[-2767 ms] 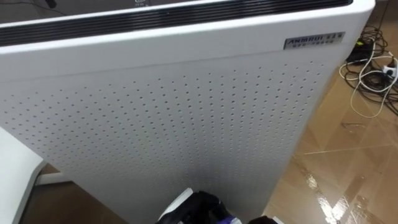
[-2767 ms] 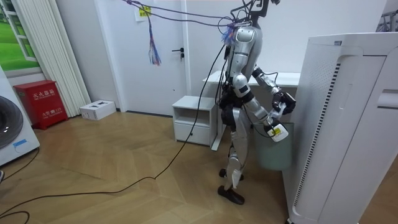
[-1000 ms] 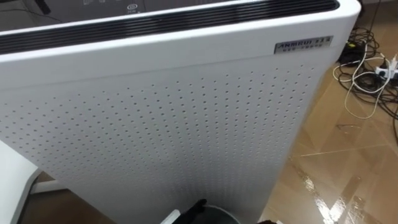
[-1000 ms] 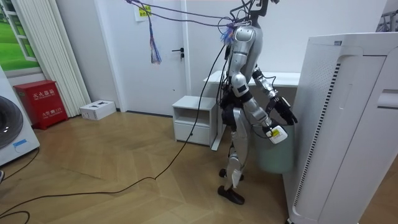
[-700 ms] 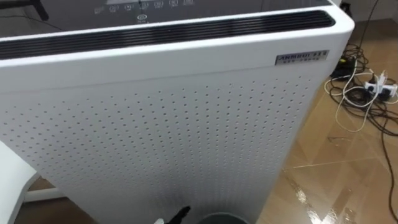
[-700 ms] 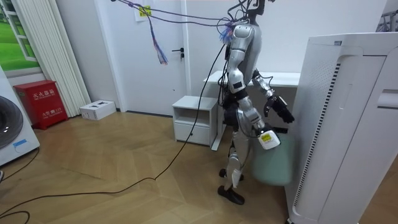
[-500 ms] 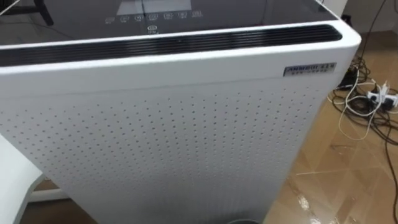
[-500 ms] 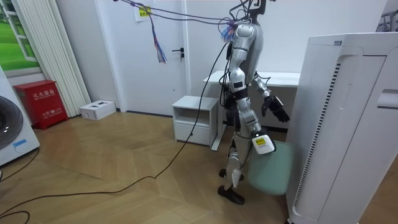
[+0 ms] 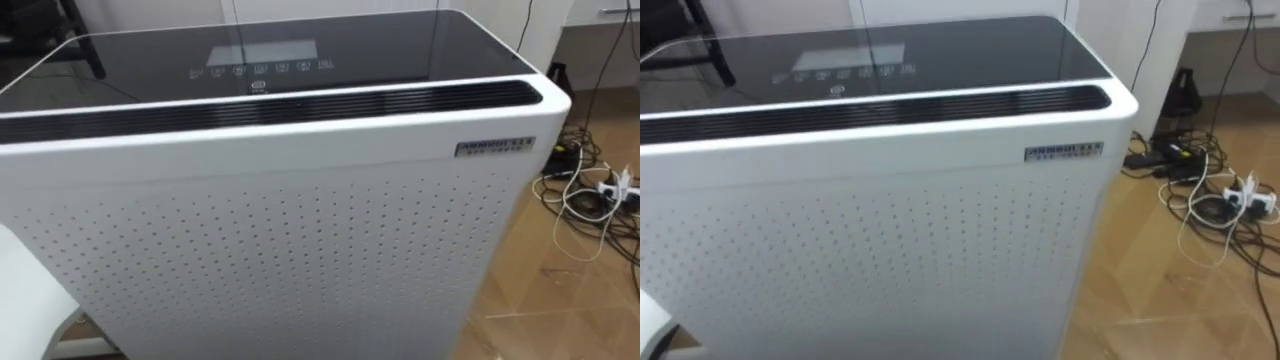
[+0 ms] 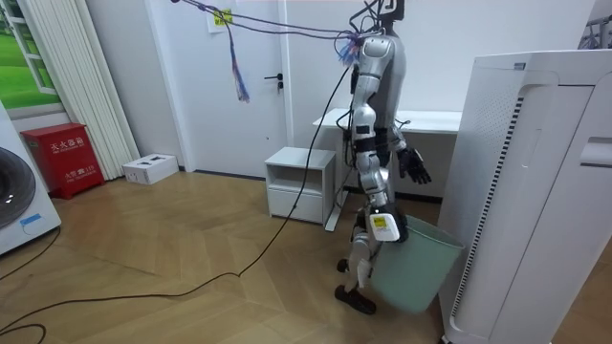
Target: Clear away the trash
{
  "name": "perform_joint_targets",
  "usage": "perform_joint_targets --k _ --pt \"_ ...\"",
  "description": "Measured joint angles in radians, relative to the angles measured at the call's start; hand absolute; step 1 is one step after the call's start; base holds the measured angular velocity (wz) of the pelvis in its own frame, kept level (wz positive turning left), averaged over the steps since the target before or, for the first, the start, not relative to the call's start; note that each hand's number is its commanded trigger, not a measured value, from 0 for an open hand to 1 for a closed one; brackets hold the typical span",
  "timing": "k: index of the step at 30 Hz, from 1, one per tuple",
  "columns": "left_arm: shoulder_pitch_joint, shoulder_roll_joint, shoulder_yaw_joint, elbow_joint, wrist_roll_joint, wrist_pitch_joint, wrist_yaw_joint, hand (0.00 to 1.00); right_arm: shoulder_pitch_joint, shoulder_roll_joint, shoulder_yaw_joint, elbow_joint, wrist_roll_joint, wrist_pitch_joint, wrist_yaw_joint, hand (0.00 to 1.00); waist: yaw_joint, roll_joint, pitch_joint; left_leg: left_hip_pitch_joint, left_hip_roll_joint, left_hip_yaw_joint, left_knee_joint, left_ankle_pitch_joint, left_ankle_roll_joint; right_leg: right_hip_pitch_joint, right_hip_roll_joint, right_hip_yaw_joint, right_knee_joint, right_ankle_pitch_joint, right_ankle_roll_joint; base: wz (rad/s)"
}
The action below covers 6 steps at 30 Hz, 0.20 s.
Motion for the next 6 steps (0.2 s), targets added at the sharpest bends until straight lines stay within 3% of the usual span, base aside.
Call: perform_joint_targets --k 3,5,6 --pt "0.013 -0.013 0.059 0.07 -0.017 0.035 0.017 0.0 0.01 0.014 -0.036 0.022 0.024 0.018 -0.004 1.0 0.003 -0.005 -0.0009 0.017 0.0 0.0 -0.01 0.0 0.0 0.023 0.005 0.004 -0.017 0.003 0.004 0.0" --pt "0.023 -0.026 0.131 0.099 -0.017 0.046 0.022 0.0 0.015 0.033 -0.077 0.036 0.023 0.025 -0.006 1.0 0.013 -0.014 -0.0044 0.022 0.0 0.001 -0.011 0.0 0.0 0.028 0.006 0.009 -0.02 0.003 0.004 -0.04" --pt "0.021 -0.033 0.173 0.122 -0.017 0.061 0.024 0.0 0.016 0.044 -0.096 0.044 0.022 0.027 -0.006 1.0 0.017 -0.019 -0.0017 0.028 0.001 0.0 -0.011 0.0 0.0 0.038 0.008 0.007 -0.03 0.006 0.004 0.0"
